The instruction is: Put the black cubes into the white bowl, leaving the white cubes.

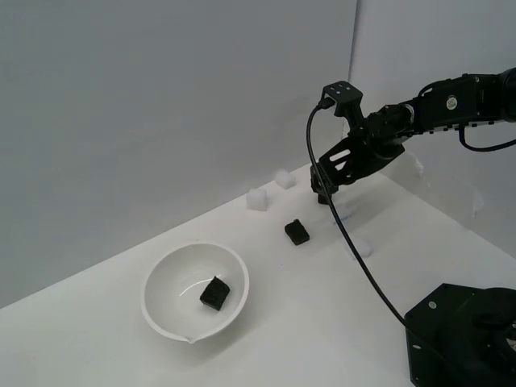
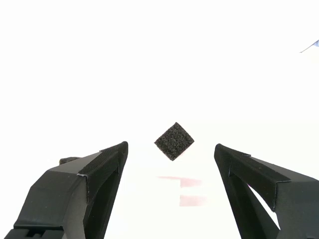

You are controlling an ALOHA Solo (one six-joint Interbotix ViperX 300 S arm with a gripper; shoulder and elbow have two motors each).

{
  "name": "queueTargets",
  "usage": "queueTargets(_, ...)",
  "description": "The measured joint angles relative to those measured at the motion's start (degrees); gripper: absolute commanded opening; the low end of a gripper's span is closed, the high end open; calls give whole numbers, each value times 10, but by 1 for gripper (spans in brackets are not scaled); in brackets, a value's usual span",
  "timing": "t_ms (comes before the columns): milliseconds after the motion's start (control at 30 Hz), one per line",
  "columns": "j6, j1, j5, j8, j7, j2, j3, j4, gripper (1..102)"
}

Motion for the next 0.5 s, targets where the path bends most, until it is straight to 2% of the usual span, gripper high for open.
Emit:
queueTargets(133, -1, 0, -7, 10, -1, -30, -29, -5, 96)
queueTargets(500, -1, 0, -25, 11, -1, -64, -63, -26, 95)
